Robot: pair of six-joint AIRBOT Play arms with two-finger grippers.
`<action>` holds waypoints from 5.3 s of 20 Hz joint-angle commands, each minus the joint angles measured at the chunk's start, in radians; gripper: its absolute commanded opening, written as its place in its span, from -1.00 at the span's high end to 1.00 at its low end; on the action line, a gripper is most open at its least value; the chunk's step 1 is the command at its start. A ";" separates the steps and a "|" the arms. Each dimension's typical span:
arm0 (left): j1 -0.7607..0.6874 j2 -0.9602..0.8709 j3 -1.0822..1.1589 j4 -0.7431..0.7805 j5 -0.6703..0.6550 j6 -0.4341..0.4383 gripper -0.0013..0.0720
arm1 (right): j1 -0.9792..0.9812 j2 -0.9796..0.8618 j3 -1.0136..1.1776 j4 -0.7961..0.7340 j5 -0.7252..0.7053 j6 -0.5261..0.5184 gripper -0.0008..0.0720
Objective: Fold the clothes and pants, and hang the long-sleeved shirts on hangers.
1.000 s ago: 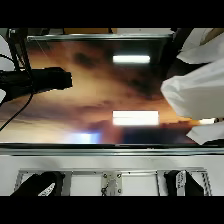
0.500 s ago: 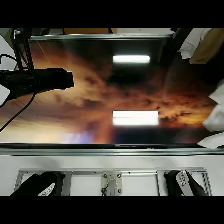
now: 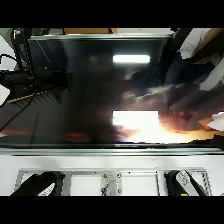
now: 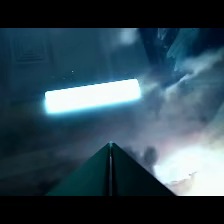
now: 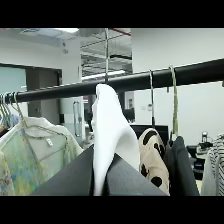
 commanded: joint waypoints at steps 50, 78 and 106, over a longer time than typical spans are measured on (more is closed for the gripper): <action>0.001 -0.001 0.000 0.002 0.004 -0.011 0.93 | -0.176 0.175 -0.170 0.052 -0.293 -0.054 0.95; -0.010 -0.124 -0.002 -0.096 0.025 0.031 0.93 | 0.786 0.042 -0.282 -0.653 0.964 0.412 0.13; -0.099 -0.180 -0.002 -0.102 0.048 0.034 0.93 | 1.184 -0.261 -0.303 -0.665 1.221 0.557 0.92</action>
